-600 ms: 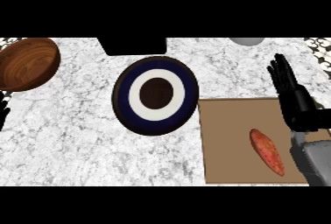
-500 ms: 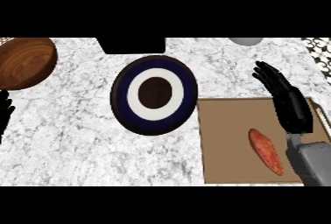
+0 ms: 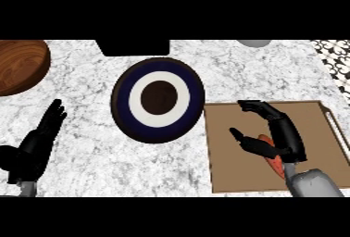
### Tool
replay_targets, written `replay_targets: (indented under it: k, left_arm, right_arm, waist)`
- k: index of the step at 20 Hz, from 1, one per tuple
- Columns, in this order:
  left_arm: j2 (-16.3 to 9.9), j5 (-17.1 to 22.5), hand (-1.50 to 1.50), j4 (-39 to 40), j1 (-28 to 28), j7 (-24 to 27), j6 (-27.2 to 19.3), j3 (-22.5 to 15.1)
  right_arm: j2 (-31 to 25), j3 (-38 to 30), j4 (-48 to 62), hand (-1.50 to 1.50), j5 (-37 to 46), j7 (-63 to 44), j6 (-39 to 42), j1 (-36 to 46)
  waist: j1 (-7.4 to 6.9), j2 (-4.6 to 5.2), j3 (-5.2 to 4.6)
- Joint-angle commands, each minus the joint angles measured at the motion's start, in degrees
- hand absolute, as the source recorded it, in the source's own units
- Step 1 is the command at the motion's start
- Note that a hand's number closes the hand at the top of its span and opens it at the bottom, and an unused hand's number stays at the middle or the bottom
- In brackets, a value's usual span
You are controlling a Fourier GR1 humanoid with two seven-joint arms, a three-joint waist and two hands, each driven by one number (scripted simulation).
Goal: Pick the sweet potato from the tray and place it in the plate
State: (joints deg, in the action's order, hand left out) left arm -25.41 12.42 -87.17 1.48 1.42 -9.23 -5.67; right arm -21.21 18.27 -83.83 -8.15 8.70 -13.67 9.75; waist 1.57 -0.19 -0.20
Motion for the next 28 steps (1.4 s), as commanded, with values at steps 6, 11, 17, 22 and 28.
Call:
replay_targets:
  k: [6, 11, 17, 22, 28]
  left_arm:
    - [4.1, -0.8, 0.00, 11.0, -3.6, 8.4, 4.9, 0.6]
    - [4.1, -0.9, 0.00, 12.5, -6.1, 6.4, 6.5, 2.0]
    - [6.6, -3.2, 0.00, 11.1, -4.1, 7.6, 3.9, -0.1]
    - [4.6, -2.4, 0.00, 8.4, -1.6, 7.4, 6.4, 0.6]
    - [7.5, -4.3, 0.00, 9.0, -5.7, 4.7, 5.1, 0.6]
  right_arm:
    - [0.4, 3.5, -11.2, -1.50, 11.6, 10.9, -10.2, -19.6]
    - [-7.1, -3.3, -21.4, -1.50, 10.8, 4.6, -8.4, -25.0]
    - [-19.3, -3.9, -26.3, -1.50, 18.6, -9.4, -4.1, -29.0]
    - [-25.8, -1.4, -27.9, -1.50, 22.5, -21.8, 4.0, -27.1]
    - [-20.5, 0.3, -28.2, -1.50, 23.8, -33.9, 10.2, -19.8]
  waist:
    - [-0.36, 0.06, 0.13]
    - [-0.72, 0.09, 0.15]
    - [-0.49, 0.07, 0.05]
    - [-1.93, 0.09, 0.09]
    - [-1.75, 0.20, 0.18]
